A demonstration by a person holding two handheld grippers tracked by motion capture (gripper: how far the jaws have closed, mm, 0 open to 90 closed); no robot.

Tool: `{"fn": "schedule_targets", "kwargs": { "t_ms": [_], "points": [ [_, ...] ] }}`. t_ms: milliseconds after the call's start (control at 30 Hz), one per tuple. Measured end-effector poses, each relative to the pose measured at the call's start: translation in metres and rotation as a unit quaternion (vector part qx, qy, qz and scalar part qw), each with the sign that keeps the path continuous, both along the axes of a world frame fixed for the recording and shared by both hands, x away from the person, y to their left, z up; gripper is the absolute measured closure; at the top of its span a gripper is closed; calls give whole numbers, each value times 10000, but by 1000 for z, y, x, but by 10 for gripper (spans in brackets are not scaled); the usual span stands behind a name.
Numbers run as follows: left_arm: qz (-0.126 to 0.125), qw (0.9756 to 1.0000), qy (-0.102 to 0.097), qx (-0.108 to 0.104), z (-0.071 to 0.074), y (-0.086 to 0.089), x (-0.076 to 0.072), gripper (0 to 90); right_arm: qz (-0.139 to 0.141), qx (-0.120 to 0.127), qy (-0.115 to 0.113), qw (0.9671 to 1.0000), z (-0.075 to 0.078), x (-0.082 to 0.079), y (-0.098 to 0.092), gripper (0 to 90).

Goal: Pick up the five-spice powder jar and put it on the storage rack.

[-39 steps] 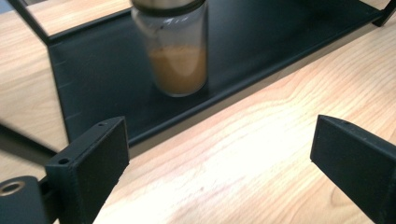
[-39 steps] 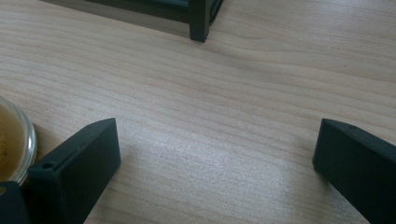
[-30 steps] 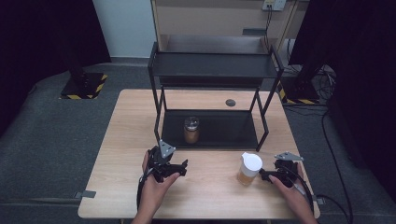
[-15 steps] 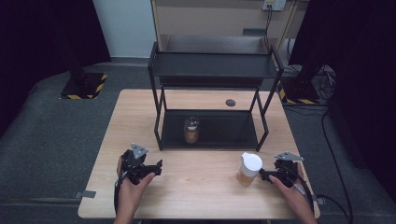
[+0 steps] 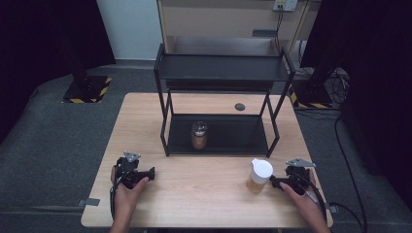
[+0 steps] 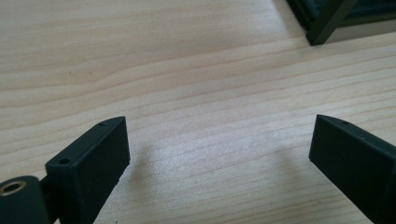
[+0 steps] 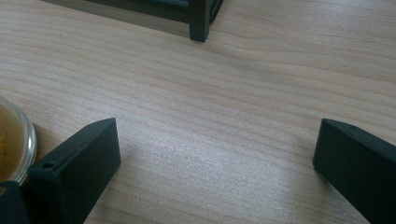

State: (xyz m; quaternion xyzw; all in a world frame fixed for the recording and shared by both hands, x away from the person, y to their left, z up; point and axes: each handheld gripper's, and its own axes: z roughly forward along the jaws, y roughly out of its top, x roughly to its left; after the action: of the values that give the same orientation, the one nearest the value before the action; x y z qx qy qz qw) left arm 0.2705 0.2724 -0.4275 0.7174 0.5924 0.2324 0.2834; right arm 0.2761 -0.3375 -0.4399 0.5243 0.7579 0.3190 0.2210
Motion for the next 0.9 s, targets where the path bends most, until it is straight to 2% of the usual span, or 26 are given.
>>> {"fn": "schedule_targets", "kwargs": {
  "t_ms": [200,400,900],
  "points": [
    [85,10000,2,7,-5,0,0,30,5,-4,-5,10000,0,-1,0,17],
    [117,9997,-194,-5,-14,0,-6,0,-4,-4,-6,10000,0,-2,1,17],
    [212,9996,-202,0,-14,-4,-8,0,-50,-17,1,10000,0,-6,3,14]
  ]
}}
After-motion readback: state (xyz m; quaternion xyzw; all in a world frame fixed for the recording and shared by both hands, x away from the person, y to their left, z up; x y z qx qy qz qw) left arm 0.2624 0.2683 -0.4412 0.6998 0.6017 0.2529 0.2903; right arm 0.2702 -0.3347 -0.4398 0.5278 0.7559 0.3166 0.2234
